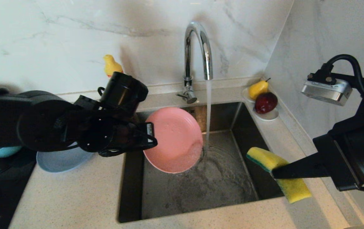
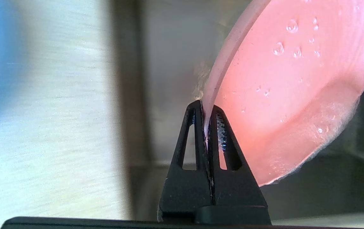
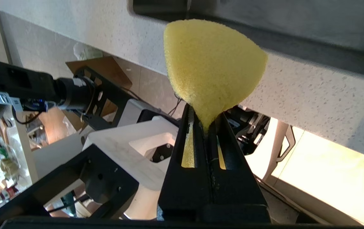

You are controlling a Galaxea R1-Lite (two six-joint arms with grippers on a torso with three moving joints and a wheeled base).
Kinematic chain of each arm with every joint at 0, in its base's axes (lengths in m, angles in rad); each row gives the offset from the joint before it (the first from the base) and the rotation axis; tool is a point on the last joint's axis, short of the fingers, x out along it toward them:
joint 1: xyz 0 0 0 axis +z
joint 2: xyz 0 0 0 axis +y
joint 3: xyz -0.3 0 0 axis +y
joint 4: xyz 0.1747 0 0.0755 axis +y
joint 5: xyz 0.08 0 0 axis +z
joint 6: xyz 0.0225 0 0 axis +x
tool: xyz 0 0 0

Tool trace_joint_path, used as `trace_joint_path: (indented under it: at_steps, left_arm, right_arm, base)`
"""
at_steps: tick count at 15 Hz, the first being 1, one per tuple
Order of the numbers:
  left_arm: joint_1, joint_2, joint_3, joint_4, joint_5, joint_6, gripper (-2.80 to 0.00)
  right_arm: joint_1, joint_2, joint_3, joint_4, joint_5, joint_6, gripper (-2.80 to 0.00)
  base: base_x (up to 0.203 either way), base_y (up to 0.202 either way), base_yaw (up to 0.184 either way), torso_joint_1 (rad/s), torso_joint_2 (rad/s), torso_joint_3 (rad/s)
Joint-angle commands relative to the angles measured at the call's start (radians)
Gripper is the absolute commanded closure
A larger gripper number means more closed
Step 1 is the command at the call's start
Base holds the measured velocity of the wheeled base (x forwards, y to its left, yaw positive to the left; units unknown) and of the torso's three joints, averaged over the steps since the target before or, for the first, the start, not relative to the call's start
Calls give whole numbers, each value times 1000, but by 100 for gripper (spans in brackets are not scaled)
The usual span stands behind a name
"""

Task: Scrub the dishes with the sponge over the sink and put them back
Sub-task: Wash the plate

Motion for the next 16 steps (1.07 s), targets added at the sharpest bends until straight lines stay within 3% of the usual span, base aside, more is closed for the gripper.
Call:
trace_joint_path:
  at_steps: [1,6,8,16]
  left_arm:
    - [9,-106,62,-1,57,19,0]
    - [83,-146,106,-1,108,92,0]
    - [100,-141,108,-1,184,145,0]
    - [105,-178,115,-26,194,149,0]
  right_arm:
    - [7,-1,12,4,2,1,0]
    - [7,9,16,4,2,3,0]
    - [6,4,21,4,2,3,0]
    - [7,-3,33,3,3,1,0]
  base:
    - [0,0,0,0,0,0]
    - [0,0,0,0,0,0]
    - [0,0,0,0,0,0]
    - [0,0,0,0,0,0]
